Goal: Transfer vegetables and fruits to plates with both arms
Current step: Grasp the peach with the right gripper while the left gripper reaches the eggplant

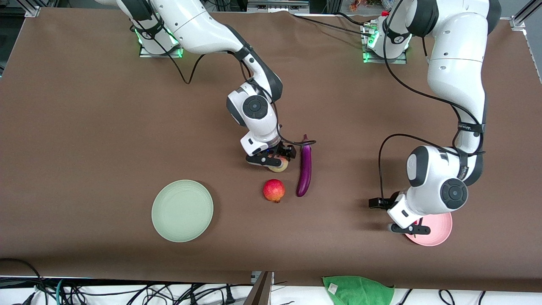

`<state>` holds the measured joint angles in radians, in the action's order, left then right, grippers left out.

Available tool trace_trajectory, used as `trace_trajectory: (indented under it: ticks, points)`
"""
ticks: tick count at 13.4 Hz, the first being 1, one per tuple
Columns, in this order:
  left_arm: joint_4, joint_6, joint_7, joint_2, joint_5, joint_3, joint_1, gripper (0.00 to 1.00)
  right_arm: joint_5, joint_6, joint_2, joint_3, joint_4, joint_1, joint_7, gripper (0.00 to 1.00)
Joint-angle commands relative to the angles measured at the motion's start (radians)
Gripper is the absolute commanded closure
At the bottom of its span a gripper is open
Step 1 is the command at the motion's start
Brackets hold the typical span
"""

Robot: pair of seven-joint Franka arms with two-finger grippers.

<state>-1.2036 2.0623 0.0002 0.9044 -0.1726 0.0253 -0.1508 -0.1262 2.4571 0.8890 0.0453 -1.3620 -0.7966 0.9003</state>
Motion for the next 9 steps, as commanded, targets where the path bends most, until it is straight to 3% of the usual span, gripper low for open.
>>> trace_trajectory:
  ticks: [1,9]
  points:
    - [-0.013,-0.024,-0.052,-0.019,-0.027,-0.022,-0.001,0.0,0.005,0.029,0.036,-0.002,0.034,0.002,0.005,0.0]
    - [-0.025,-0.024,-0.12,-0.021,-0.025,-0.061,-0.001,0.0,0.005,0.094,0.053,0.008,0.035,0.02,-0.023,0.01]
